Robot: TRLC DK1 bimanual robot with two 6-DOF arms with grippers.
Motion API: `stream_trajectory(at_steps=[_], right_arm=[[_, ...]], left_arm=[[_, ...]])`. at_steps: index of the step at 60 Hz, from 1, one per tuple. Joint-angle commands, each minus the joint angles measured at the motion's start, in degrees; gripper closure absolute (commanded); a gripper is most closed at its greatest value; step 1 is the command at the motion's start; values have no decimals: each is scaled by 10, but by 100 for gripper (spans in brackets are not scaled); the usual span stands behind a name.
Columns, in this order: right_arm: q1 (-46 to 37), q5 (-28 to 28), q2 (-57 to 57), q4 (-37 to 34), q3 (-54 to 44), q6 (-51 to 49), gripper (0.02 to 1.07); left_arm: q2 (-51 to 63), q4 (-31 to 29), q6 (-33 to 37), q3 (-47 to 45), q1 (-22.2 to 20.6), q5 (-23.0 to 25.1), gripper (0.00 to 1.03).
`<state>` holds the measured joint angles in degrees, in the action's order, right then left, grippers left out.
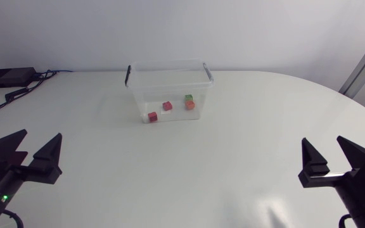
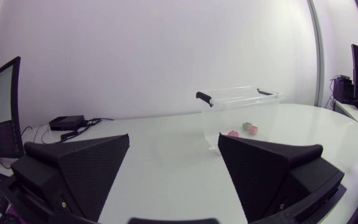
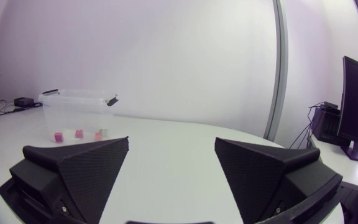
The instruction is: Place the duplo bricks in the container
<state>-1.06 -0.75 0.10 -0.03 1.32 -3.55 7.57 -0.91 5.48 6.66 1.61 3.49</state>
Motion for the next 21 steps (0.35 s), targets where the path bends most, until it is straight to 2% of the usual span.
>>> stream_trajectory(at_steps=[1,11,21], right_arm=[[6,5,-1,-1,-13,20,7],[10,7,-1,0,-13,35,7],[11,8,-1,0,-13,36,7]], left_arm=[[-26,9,-28,-28,-7,-11,3],[-74,9,-54,-65,-16,-34,4],[-76,9,-55,-67,-16,-35,4]])
